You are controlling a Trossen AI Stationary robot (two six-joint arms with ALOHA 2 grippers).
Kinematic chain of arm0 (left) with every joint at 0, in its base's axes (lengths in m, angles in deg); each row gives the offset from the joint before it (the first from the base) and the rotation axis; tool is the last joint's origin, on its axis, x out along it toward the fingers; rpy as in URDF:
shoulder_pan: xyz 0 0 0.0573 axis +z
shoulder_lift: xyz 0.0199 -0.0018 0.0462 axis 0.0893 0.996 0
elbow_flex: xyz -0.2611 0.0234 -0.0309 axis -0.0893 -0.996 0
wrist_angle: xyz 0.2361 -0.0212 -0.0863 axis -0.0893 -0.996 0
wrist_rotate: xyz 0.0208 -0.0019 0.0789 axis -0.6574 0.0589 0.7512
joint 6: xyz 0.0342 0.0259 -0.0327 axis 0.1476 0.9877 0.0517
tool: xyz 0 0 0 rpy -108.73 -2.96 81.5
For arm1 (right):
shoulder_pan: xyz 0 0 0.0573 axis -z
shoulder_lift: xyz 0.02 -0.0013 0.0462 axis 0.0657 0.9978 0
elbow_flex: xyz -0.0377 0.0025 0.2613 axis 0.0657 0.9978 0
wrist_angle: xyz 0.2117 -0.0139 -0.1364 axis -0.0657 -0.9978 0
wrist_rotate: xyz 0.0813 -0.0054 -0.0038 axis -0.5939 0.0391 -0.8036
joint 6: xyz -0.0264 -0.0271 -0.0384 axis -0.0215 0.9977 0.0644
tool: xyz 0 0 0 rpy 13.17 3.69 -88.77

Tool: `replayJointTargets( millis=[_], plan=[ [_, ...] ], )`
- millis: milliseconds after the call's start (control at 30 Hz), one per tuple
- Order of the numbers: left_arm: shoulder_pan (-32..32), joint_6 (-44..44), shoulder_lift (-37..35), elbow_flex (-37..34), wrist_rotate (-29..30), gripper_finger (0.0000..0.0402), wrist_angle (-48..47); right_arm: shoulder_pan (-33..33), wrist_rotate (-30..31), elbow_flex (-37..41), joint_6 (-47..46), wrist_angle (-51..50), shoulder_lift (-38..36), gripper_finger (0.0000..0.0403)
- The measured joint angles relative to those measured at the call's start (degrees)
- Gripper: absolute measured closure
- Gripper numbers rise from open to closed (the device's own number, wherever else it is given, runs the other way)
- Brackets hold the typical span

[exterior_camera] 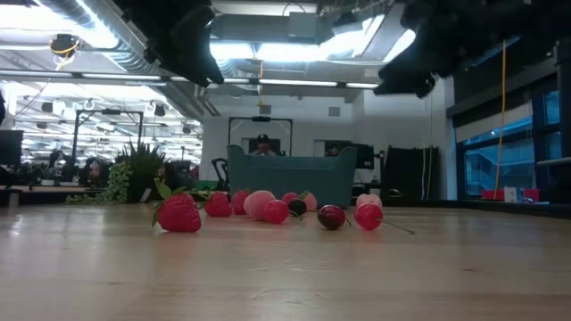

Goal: Pick and placing Produce into tupperware
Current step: Put the peach into the blue bin

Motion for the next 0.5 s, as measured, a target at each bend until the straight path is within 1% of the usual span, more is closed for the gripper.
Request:
replayJointTargets(
  millis=[100,200,367,500],
  plan=[
    [0.00,-0.02,0.00,0.00,0.00,0.0156,0.00,-0.13,-0.08,4.14,-1.82,4.93,0.05,0.0159],
    [0.00,-0.02,0.00,0.00,0.00,0.0156,0.02,-0.11,-0.09,6.69,-3.52,8.06,0.03,0.0159],
    [-0.57,-1.50,0.00,0.00,0.07,0.0156,0.02,-0.11,-0.09,8.12,-5.45,8.45,0.03,0.0159],
    [-3.87,-1.56,-0.02,-1.62,1.73,0.0156,0.12,-0.11,-0.09,8.04,-6.06,9.45,0.01,0.0159]
  ],
)
